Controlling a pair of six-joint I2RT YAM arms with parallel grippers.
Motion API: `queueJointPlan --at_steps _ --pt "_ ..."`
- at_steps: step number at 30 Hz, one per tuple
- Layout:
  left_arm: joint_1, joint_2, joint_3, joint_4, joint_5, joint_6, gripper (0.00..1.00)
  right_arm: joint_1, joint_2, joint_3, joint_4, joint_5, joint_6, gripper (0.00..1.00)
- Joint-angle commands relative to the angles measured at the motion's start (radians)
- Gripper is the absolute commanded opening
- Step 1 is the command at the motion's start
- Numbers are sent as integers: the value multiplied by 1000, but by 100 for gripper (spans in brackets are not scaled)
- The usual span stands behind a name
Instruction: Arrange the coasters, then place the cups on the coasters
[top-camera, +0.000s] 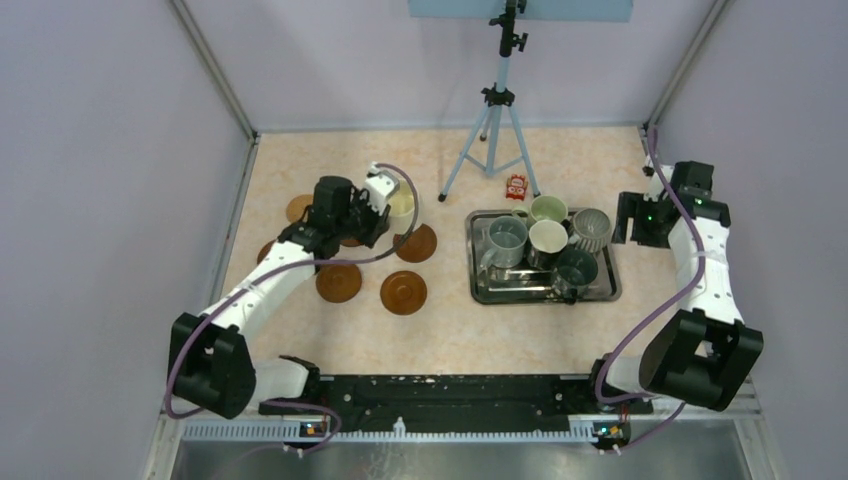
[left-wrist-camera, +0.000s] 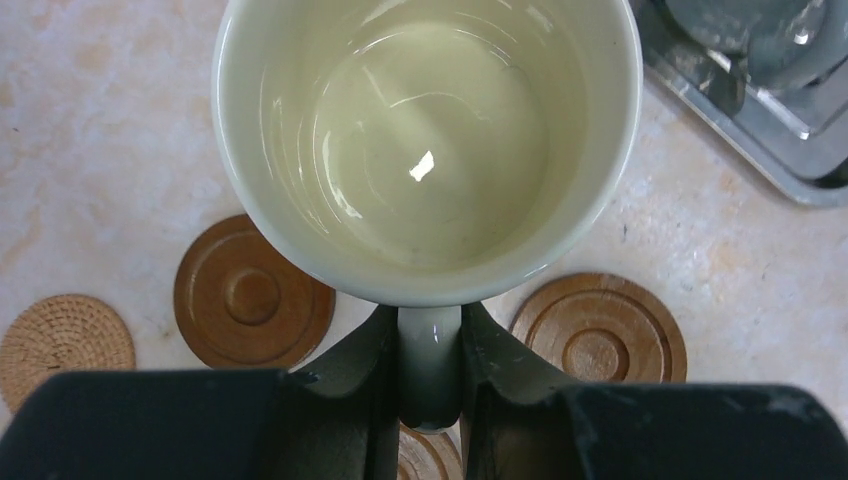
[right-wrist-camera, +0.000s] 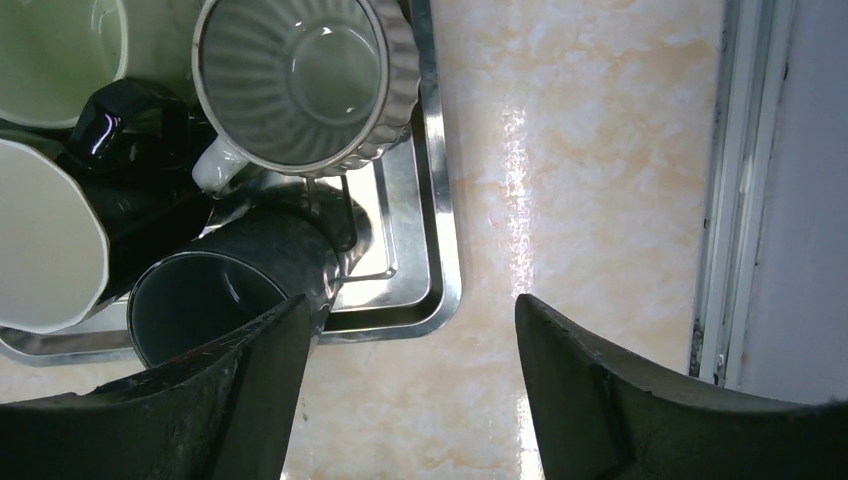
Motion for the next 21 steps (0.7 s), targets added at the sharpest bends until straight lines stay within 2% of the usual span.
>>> queueJointPlan --at_steps 1,8,21 --pt "-8 -79 -96 329 33 89 0 -6 23 59 -11 -9 -3 74" --pt "-13 -30 -155 368 156 100 0 -6 42 60 -30 2 -20 74" --pt "-18 81 -202 450 137 177 0 -5 34 57 -60 18 -20 74"
